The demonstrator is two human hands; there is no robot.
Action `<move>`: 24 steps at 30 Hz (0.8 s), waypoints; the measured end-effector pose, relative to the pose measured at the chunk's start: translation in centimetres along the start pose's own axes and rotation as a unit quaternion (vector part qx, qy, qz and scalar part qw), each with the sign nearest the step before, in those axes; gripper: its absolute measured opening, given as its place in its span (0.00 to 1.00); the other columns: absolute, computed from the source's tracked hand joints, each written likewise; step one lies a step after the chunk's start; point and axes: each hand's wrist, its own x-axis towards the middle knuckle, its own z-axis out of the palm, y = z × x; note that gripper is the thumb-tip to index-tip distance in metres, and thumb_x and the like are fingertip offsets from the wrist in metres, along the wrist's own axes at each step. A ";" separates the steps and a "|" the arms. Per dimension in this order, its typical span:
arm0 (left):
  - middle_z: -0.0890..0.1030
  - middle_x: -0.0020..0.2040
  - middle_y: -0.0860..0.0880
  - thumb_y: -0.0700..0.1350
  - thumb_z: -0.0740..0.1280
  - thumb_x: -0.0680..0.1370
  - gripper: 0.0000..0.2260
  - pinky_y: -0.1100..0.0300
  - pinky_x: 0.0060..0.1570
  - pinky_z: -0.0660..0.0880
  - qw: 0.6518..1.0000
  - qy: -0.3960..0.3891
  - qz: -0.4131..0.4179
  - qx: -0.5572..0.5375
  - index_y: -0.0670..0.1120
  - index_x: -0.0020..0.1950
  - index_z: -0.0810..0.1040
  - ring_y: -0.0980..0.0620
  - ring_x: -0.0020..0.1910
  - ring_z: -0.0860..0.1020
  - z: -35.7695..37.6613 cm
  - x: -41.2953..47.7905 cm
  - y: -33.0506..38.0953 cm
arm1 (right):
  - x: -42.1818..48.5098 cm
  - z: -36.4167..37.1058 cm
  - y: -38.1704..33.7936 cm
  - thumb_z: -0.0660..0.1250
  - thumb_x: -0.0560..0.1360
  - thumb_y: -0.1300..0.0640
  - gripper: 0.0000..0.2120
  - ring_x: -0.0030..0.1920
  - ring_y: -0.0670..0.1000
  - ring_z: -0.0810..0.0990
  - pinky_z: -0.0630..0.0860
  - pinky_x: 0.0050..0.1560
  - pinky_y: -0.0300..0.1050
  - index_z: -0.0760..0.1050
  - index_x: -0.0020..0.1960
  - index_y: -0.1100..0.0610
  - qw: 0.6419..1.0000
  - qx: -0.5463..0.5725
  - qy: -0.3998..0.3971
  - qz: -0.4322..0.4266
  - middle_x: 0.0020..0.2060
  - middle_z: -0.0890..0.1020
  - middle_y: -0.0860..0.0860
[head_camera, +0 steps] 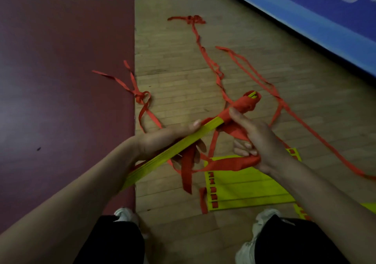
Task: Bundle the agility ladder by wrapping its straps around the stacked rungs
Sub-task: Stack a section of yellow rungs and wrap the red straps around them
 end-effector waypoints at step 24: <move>0.78 0.35 0.41 0.43 0.72 0.69 0.10 0.55 0.32 0.78 0.998 -0.002 0.052 -0.047 0.43 0.47 0.78 0.45 0.28 0.77 -2.6 -1.1 1.9 | 2.4 -1.8 -0.4 0.64 0.75 0.69 0.04 0.25 0.51 0.81 0.77 0.26 0.41 0.72 0.45 0.61 0.978 -0.175 -0.102 -0.041 0.28 0.83 0.56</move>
